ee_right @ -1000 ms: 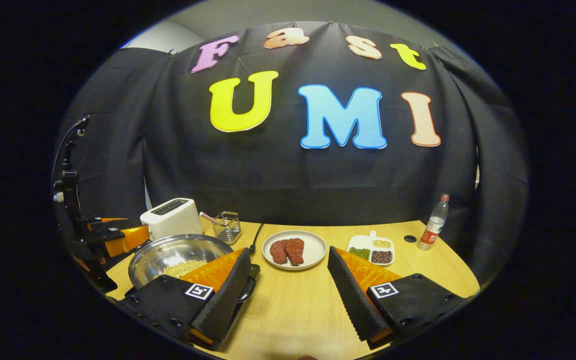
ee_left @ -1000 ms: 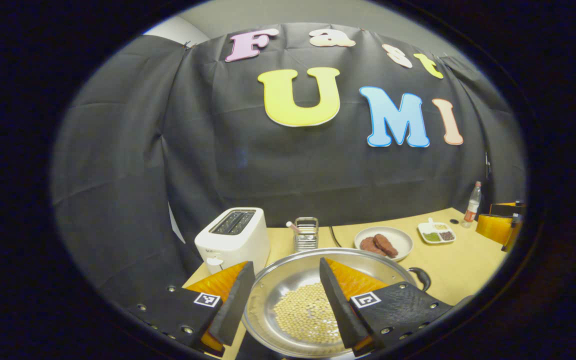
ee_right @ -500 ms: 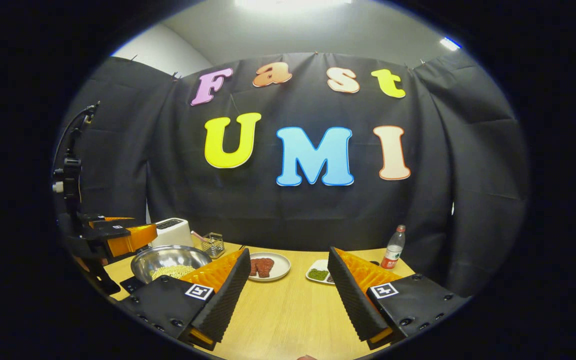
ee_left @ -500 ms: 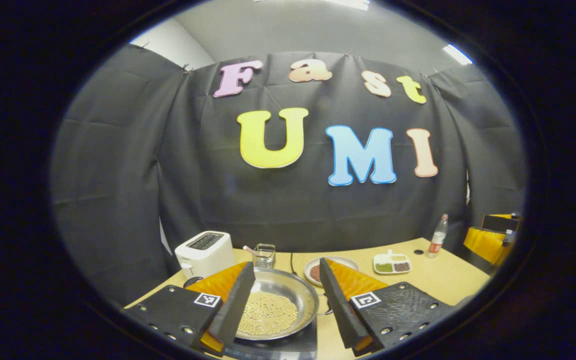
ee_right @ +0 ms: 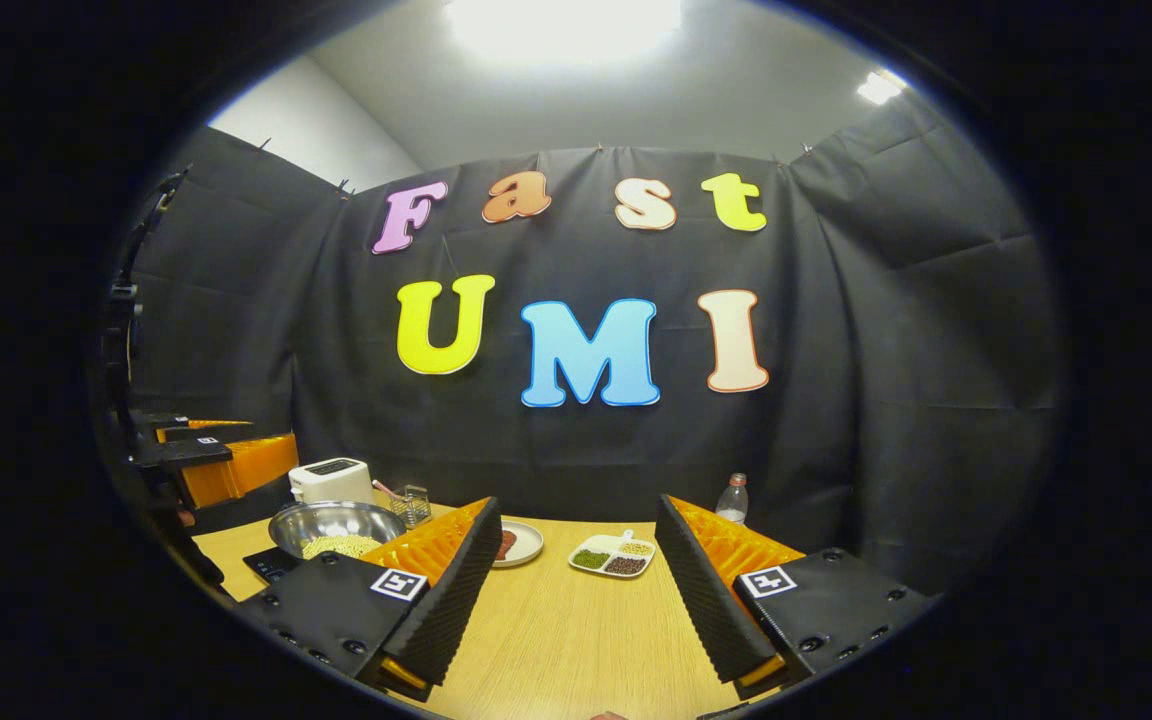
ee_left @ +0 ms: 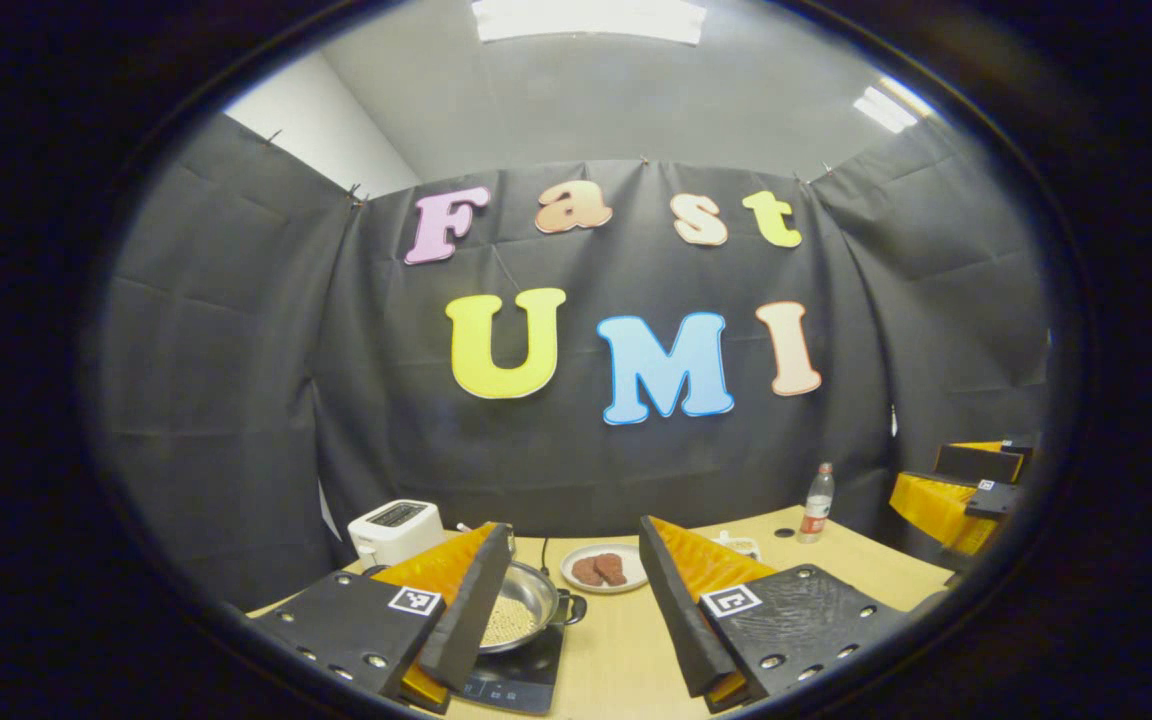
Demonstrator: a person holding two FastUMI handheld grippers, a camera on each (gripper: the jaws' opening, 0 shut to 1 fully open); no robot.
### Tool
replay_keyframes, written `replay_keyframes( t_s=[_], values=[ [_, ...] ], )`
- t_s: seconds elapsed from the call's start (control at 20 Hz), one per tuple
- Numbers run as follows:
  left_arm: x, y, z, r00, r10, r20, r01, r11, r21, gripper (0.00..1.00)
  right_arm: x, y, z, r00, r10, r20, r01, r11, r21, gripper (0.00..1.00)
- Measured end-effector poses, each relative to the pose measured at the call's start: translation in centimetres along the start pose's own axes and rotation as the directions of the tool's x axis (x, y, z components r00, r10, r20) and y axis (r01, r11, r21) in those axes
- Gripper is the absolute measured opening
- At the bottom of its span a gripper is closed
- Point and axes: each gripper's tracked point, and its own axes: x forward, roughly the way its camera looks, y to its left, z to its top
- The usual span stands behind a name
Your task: First push the handle of the pot to place it horizontally, then grasp the pot with both hands and set it on the induction cooktop.
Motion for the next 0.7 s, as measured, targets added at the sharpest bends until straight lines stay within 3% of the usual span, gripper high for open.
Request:
replay_keyframes(
  t_s=[0.35, 0.4, 0.45, 0.6, 0.65, 0.7],
  values=[
    [-4.0, 1.3, 0.7, 1.0, -0.008, 0.028, 0.007, 1.0, 0.029, 0.76, -3.6, -0.3, 0.4, 0.999, -0.049, -0.004, 0.049, 0.999, 0.006, 0.98],
    [-4.5, 1.6, 0.9, 0.999, -0.007, 0.038, 0.006, 1.0, 0.027, 0.76, -4.0, -0.2, 0.7, 0.999, -0.053, 0.007, 0.053, 0.999, 0.004, 0.92],
    [-4.9, 2.2, 1.3, 0.999, -0.002, 0.048, 0.001, 1.0, 0.022, 0.79, -4.4, -0.2, 0.9, 0.998, -0.063, 0.019, 0.063, 0.998, 0.0, 0.98],
    [-6.0, 3.4, 0.9, 0.999, -0.002, 0.054, 0.001, 1.0, 0.015, 0.76, -5.7, 0.3, 1.1, 0.996, -0.075, 0.041, 0.076, 0.997, -0.011, 0.98],
    [-6.3, 3.8, 0.5, 0.999, -0.004, 0.051, 0.003, 1.0, 0.018, 0.76, -5.9, 0.5, 1.1, 0.996, -0.078, 0.042, 0.078, 0.997, -0.015, 0.92],
    [-6.6, 4.2, 0.5, 0.999, -0.004, 0.049, 0.003, 1.0, 0.02, 0.79, -6.2, 0.7, 1.0, 0.996, -0.079, 0.037, 0.079, 0.997, -0.019, 0.98]
  ],
)
